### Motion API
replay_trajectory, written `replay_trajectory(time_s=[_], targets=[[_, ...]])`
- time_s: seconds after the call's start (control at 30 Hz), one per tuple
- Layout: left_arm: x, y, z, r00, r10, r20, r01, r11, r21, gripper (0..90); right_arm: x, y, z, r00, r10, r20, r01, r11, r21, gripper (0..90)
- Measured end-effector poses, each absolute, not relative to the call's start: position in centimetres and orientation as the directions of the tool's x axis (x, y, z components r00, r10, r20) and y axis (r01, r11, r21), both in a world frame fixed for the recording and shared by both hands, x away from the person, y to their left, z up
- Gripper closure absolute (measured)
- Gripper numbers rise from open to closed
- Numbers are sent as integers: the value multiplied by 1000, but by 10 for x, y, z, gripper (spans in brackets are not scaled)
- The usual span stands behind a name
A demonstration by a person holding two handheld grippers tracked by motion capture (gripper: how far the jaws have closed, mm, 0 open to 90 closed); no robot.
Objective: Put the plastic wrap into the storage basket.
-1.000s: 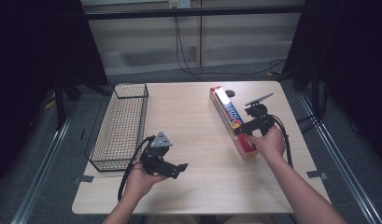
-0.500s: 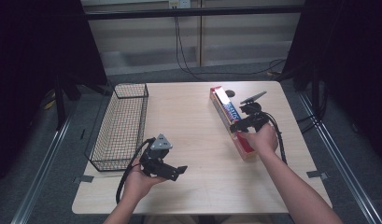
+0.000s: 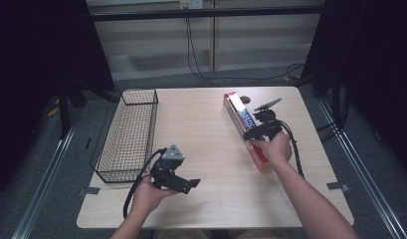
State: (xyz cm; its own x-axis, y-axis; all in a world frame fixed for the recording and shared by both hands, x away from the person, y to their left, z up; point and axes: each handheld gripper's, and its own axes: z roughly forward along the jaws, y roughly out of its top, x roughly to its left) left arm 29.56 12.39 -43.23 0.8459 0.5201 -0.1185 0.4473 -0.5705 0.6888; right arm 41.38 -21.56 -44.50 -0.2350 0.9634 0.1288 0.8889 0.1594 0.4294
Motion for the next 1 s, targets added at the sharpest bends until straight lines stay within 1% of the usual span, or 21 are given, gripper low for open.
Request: replay_trajectory(time_s=[0.1, 0.13, 0.23, 0.27, 0.33, 0.43, 0.57, 0.7, 0.77, 0.83, 0.9, 1.0], targets=[[296, 123, -433, 845, 517, -139, 461, -571, 679, 91, 415, -216, -446, -236, 963, 132, 889, 159, 429, 158], [296, 122, -434, 847, 512, -142, 456, -564, 689, 88, 415, -215, -446, -230, 964, 135, 891, 153, 427, 167], [294, 120, -435, 856, 500, -133, 441, -569, 694, 84, 416, -214, -448, -235, 962, 138, 891, 156, 426, 182], [295, 120, -434, 858, 498, -125, 439, -588, 679, 84, 416, -214, -449, -235, 961, 147, 891, 152, 428, 184], [295, 120, -436, 859, 495, -129, 437, -578, 689, 69, 416, -213, -450, -240, 961, 138, 889, 161, 429, 194], [297, 121, -436, 851, 512, -120, 445, -579, 683, 60, 417, -211, -450, -243, 960, 140, 890, 163, 427, 204], [297, 120, -439, 848, 512, -137, 457, -575, 679, 71, 418, -211, -452, -239, 961, 136, 895, 164, 416, 219], [298, 120, -440, 843, 519, -141, 464, -568, 680, 47, 419, -213, -453, -233, 963, 138, 899, 159, 407, 243], [299, 120, -440, 835, 524, -166, 485, -560, 672, 42, 419, -213, -453, -228, 963, 143, 903, 155, 400, 251], [300, 120, -441, 816, 555, -161, 507, -553, 661, 15, 419, -212, -454, -230, 962, 145, 902, 155, 403, 260], [301, 120, -442, 811, 559, -170, 519, -556, 649, 0, 419, -211, -455, -246, 960, 134, 897, 173, 407, 270], [302, 121, -444, 801, 574, -168, 526, -542, 655, 0, 419, -211, -456, -233, 963, 139, 902, 160, 401, 284]])
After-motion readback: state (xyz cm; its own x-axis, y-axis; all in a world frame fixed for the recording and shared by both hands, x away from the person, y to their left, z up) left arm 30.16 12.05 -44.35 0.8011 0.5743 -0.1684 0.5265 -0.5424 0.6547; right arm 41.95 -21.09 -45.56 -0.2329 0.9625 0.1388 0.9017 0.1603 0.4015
